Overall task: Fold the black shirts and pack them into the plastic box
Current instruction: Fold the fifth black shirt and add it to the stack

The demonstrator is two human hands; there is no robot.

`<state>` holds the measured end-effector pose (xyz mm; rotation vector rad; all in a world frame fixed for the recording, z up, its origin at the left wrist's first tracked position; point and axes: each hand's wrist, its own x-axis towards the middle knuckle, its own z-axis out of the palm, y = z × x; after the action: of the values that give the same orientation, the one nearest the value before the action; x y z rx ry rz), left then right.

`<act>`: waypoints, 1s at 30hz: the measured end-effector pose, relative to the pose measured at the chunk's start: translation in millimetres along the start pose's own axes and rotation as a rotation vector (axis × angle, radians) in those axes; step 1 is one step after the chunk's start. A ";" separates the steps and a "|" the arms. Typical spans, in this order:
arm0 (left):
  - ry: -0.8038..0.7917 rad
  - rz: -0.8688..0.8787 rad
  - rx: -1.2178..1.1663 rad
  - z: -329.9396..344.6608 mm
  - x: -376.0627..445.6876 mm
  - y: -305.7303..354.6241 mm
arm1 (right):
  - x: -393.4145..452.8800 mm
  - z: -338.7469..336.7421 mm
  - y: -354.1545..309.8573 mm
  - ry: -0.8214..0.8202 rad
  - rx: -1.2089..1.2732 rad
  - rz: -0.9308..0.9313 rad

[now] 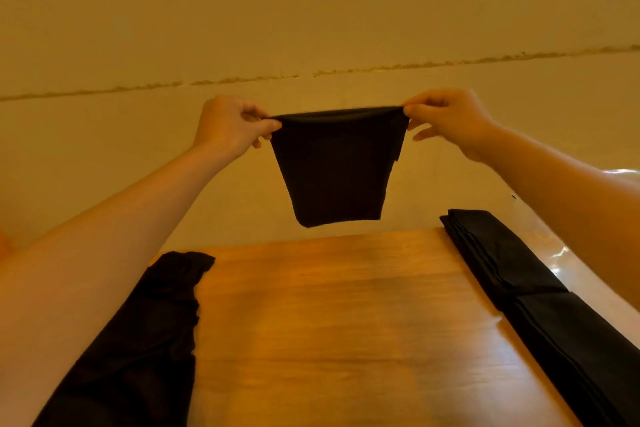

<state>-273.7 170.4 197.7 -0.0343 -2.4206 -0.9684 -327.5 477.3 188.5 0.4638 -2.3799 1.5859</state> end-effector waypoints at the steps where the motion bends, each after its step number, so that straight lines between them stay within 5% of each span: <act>1: -0.015 0.003 0.017 3.2 -15.1 -11.2 | -15.8 6.1 12.7 -0.036 0.002 0.012; 4: -0.061 0.050 0.086 15.0 -72.6 -48.2 | -74.2 22.3 53.8 -0.126 -0.023 0.010; 9: -0.210 0.441 0.350 36.7 -195.1 -92.7 | -185.4 38.3 114.0 -0.436 -0.329 0.018; 21: -0.317 0.305 0.208 37.3 -314.9 -121.6 | -298.2 38.6 109.0 -0.415 -0.319 -0.144; 25: -0.186 0.236 0.008 36.7 -303.8 -89.1 | -284.7 56.2 86.5 -0.281 -0.252 -0.239; 28: -0.126 0.192 0.090 65.4 -283.5 -60.0 | -263.8 96.5 70.1 -0.240 -0.389 -0.214; 30: -0.244 0.090 0.211 91.3 -277.4 -51.3 | -258.4 127.3 73.9 -0.307 -0.549 -0.156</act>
<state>-88.2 237.6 -23.6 -0.1939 -2.7063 -0.6994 -122.1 418.9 -18.4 0.7862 -2.7734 0.7840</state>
